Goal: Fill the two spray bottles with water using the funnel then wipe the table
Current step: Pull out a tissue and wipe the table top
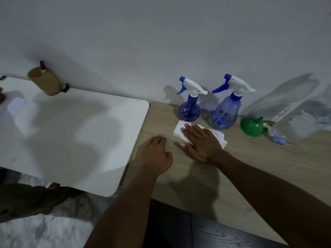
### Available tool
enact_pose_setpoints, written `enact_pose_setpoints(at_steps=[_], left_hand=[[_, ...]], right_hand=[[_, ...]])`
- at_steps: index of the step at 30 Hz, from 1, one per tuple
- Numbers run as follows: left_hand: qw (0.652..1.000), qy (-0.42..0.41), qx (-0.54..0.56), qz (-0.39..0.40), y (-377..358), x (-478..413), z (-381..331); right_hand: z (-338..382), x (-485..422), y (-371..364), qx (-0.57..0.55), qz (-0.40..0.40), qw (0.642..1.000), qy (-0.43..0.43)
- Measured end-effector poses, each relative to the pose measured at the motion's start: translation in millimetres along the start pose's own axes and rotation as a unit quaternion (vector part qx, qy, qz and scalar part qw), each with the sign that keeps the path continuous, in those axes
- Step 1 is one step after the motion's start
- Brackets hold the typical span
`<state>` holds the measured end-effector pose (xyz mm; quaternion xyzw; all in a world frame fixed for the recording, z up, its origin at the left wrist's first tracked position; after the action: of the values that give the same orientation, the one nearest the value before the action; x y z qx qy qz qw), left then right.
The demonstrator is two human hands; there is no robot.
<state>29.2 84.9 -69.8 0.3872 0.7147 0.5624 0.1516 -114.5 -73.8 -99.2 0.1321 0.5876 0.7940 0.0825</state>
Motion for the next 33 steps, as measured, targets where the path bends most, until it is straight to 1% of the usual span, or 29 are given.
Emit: enact_pose_setpoints(at_steps=[1,3,5,6,8,13,17,19,20,22,24,26,27,29,33], left_hand=[[1.0,0.002,0.001,0.004,0,0,-1],[1.0,0.005,0.001,0.007,0,-1,-2],[1.0,0.003,-0.003,0.006,-1,0,-2],[1.0,0.002,-0.005,0.005,-2,0,-1],[1.0,0.002,-0.005,0.005,-2,1,0],[1.0,0.009,0.0,0.014,-3,0,-3],[1.0,0.02,0.007,0.006,-3,1,-6],[1.0,0.021,0.009,0.006,-3,1,-6],[1.0,0.022,0.008,0.005,-3,1,-6],[1.0,0.023,0.008,0.005,-4,0,-6],[1.0,0.022,0.007,0.004,-6,0,-5],[1.0,0.021,0.005,0.003,-8,-1,-3],[1.0,0.02,0.003,0.002,-8,-1,-3],[1.0,0.019,0.002,0.003,-9,-2,-1],[1.0,0.018,0.002,0.007,-8,-3,-2]], right_hand=[[1,3,3,0.005,-0.02,1.0,-0.006],[1,4,10,0.029,-0.043,0.998,0.032],[-4,2,9,0.049,-0.023,0.994,0.093],[-9,1,6,0.052,-0.012,0.993,0.108],[-18,3,-1,0.054,-0.007,0.993,0.108],[-26,29,-8,0.034,-0.04,0.998,0.044],[-21,53,-13,-0.034,-0.05,0.997,-0.056],[-16,62,-14,-0.065,-0.079,0.99,-0.1],[-14,65,-12,-0.054,-0.109,0.988,-0.094],[-16,65,-7,-0.002,-0.138,0.99,-0.014],[-25,63,-5,0.029,-0.111,0.991,0.064],[-37,63,-8,0.058,-0.076,0.991,0.09],[-40,64,-10,0.072,-0.071,0.991,0.083],[-38,70,-12,0.086,-0.08,0.992,0.041],[-26,98,-17,0.047,-0.121,0.988,-0.088]])
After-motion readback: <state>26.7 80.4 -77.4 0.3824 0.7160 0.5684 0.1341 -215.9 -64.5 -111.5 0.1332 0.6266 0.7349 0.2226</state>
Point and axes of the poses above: each hand's wrist, its own x-axis away from the middle knuckle, its own y-axis out of the back of the hand, z = x × y, the point moved 1 cm from there along -x, towards the middle knuckle, and after that the axes turned 13 degrees about y, right-handed, at the moved point
